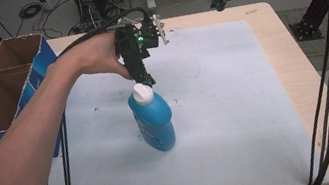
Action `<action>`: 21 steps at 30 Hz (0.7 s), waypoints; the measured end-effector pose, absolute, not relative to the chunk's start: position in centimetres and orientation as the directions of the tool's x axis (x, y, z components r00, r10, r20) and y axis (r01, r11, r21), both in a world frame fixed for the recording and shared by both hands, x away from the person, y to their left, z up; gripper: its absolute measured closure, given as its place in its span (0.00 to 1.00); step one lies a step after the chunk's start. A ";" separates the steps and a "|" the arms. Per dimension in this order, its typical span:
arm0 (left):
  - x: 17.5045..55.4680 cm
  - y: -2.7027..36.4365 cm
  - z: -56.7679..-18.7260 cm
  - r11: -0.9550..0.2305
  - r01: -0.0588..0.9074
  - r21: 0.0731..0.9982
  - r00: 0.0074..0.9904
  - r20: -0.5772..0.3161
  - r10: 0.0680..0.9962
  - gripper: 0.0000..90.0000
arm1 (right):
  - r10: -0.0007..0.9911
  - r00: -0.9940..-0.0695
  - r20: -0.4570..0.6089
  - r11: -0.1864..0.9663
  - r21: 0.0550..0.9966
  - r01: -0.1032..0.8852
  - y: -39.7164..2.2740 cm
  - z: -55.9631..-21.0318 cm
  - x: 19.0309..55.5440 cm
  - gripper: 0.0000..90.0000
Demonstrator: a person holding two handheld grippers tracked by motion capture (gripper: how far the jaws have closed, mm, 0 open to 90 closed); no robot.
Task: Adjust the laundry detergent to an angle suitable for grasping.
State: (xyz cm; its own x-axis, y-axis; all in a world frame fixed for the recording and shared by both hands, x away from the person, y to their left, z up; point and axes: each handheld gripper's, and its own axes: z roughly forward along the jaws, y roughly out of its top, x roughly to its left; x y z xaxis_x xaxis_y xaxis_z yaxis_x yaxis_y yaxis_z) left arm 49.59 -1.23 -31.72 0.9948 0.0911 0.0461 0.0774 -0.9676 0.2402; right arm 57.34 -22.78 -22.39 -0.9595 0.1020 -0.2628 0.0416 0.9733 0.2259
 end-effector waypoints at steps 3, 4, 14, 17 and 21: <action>49.6 -1.1 -31.7 -0.969 0.072 0.235 0.995 0.049 0.086 0.17 | 0.105 -0.959 -0.262 0.972 0.229 0.043 -22.5 -22.3 57.2 0.13; 49.6 -1.1 -31.7 -0.966 0.081 0.245 0.994 0.047 0.095 0.17 | 0.097 -0.959 -0.265 0.973 0.226 0.036 -22.5 -22.3 57.2 0.13; 49.5 -0.7 -31.5 -0.966 0.082 0.245 0.994 0.055 0.098 0.17 | 0.075 -0.961 -0.265 0.978 0.209 0.019 -21.8 -22.6 57.1 0.13; 49.4 -0.8 -31.4 -0.965 0.079 0.248 0.994 0.058 0.096 0.17 | 0.080 -0.961 -0.264 0.977 0.214 0.023 -21.6 -22.6 57.0 0.13; 49.3 -0.8 -31.3 -0.966 0.080 0.247 0.994 0.059 0.097 0.17 | 0.085 -0.960 -0.267 0.976 0.216 0.027 -21.6 -22.4 56.8 0.13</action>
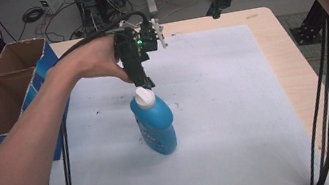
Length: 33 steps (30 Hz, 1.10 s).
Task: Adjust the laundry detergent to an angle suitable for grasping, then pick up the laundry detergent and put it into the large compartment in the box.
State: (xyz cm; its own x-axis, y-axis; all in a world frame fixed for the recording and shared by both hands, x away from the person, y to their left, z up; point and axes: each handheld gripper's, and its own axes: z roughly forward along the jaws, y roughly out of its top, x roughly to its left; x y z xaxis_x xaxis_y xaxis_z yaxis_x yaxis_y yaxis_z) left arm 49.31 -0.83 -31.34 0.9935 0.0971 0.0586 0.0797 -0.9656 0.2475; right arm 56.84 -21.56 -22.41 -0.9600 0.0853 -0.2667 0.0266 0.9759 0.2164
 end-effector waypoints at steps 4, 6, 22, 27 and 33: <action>49.4 -0.6 -31.1 -0.965 0.083 0.247 0.993 0.065 0.102 0.17 | 0.070 -0.960 -0.271 0.978 0.209 0.012 -21.7 -22.3 56.8 0.13; 49.4 -0.6 -30.9 -0.966 0.082 0.244 0.993 0.067 0.101 0.17 | 0.064 -0.960 -0.273 0.977 0.213 0.005 -21.7 -22.2 56.8 0.13; 48.3 0.2 -29.8 -0.969 0.078 0.232 0.990 0.094 0.103 0.17 | 0.061 -0.956 -0.286 0.981 0.196 0.004 -21.4 -21.7 55.7 0.13; 48.1 1.0 -29.4 -0.968 0.078 0.238 0.991 0.092 0.102 0.17 | 0.056 -0.955 -0.290 0.980 0.198 -0.003 -21.4 -21.5 55.5 0.13; 48.1 1.6 -29.6 -0.971 0.069 0.229 0.992 0.082 0.090 0.17 | 0.044 -0.956 -0.288 0.983 0.182 -0.009 -21.5 -21.6 55.5 0.13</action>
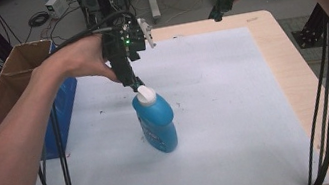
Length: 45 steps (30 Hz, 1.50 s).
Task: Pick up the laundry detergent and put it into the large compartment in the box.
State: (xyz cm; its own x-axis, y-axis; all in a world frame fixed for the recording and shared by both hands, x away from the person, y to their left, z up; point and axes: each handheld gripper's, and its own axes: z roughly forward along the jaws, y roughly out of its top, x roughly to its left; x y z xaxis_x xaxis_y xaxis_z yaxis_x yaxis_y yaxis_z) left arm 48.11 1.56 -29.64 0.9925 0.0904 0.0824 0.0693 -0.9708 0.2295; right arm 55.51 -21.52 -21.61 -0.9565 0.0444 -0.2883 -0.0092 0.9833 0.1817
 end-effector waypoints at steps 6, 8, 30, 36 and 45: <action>48.0 2.2 -29.8 -0.974 0.051 0.221 0.995 0.076 0.069 0.17 | 0.046 -0.956 -0.289 0.982 0.188 -0.009 -21.5 -21.7 55.5 0.13; 47.9 2.5 -29.7 -0.976 0.035 0.215 0.996 0.072 0.052 0.17 | 0.042 -0.957 -0.287 0.982 0.187 -0.013 -21.4 -21.8 55.5 0.13; 44.2 3.6 -28.6 -0.955 -0.210 0.209 0.978 0.054 -0.203 0.17 | 0.017 -0.957 -0.289 0.985 0.169 -0.033 -20.9 -21.9 55.3 0.13; 43.3 3.0 -28.5 -0.944 -0.257 0.206 0.966 0.056 -0.251 0.18 | 0.015 -0.956 -0.291 0.986 0.163 -0.035 -20.8 -22.0 55.2 0.13; 42.3 1.8 -28.5 -0.918 -0.340 0.205 0.940 0.046 -0.338 0.18 | 0.008 -0.957 -0.291 0.987 0.159 -0.040 -20.6 -22.0 55.1 0.13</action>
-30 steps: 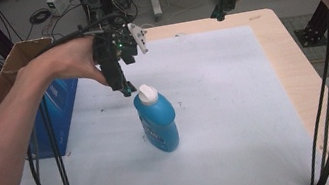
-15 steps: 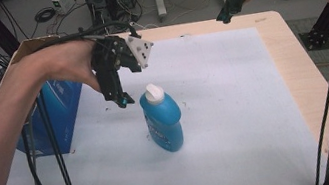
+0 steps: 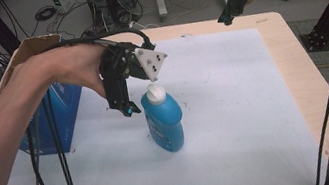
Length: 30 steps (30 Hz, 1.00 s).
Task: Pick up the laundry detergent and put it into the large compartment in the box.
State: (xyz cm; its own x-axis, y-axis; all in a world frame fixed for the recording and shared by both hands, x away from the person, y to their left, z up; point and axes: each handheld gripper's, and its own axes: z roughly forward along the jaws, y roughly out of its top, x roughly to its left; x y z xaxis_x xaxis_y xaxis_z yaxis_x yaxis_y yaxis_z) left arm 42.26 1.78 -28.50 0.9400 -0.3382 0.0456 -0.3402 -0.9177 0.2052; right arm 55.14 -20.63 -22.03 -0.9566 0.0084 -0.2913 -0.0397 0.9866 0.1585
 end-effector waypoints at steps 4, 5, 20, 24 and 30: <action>41.9 1.3 -28.5 -0.904 -0.377 0.203 0.926 0.040 -0.377 0.18 | 0.008 -0.956 -0.293 0.987 0.158 -0.041 -20.6 -22.0 55.1 0.13; 41.8 1.1 -28.5 -0.901 -0.381 0.207 0.923 0.038 -0.382 0.18 | 0.004 -0.956 -0.293 0.986 0.158 -0.044 -20.6 -22.0 55.1 0.13; 40.9 -0.6 -28.5 -0.865 -0.436 0.250 0.894 0.010 -0.448 0.18 | 0.002 -0.955 -0.296 0.986 0.158 -0.047 -20.8 -21.9 55.1 0.13; 40.7 -0.7 -28.6 -0.862 -0.444 0.246 0.890 0.009 -0.456 0.18 | 0.010 -0.956 -0.295 0.987 0.155 -0.038 -20.8 -21.9 55.0 0.13; 40.5 -1.0 -28.6 -0.855 -0.457 0.244 0.884 0.014 -0.468 0.19 | 0.010 -0.956 -0.295 0.987 0.154 -0.037 -20.8 -21.9 55.0 0.13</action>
